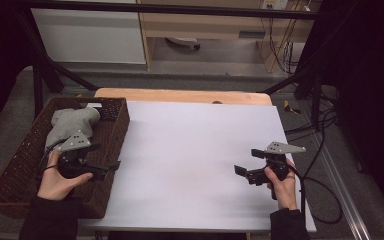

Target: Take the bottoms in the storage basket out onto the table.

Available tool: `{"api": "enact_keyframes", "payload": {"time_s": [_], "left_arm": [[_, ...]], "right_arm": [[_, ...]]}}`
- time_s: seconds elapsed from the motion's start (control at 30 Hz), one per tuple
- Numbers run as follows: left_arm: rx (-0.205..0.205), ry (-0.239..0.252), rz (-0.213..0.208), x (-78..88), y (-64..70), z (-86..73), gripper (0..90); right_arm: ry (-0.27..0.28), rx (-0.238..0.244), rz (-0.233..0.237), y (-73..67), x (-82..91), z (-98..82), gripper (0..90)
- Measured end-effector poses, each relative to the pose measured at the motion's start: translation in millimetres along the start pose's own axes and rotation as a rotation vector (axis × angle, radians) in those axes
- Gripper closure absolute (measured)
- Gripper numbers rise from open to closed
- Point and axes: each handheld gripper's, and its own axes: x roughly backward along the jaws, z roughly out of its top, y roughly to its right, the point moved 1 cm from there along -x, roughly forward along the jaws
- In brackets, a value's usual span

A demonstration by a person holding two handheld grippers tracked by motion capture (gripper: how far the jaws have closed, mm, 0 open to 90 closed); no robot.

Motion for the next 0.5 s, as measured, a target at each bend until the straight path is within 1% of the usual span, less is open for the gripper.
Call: {"api": "enact_keyframes", "payload": {"time_s": [0.33, 0.43, 0.5], "left_arm": [[0.009, -0.007, 0.020, 4.9, -5.9, -1.0, 3.2], [0.021, -0.005, 0.029, 7.5, -8.4, -1.0, 3.3], [0.023, -0.003, 0.031, 9.3, -10.0, -1.2, 3.4]], "right_arm": [[0.005, -0.003, -0.002, 0.2, 1.1, 0.3, 1.0], [0.005, -0.003, -0.003, 0.3, 1.0, 0.3, 1.0], [0.004, -0.004, -0.004, 0.5, 0.9, 0.1, 1.0]]}}
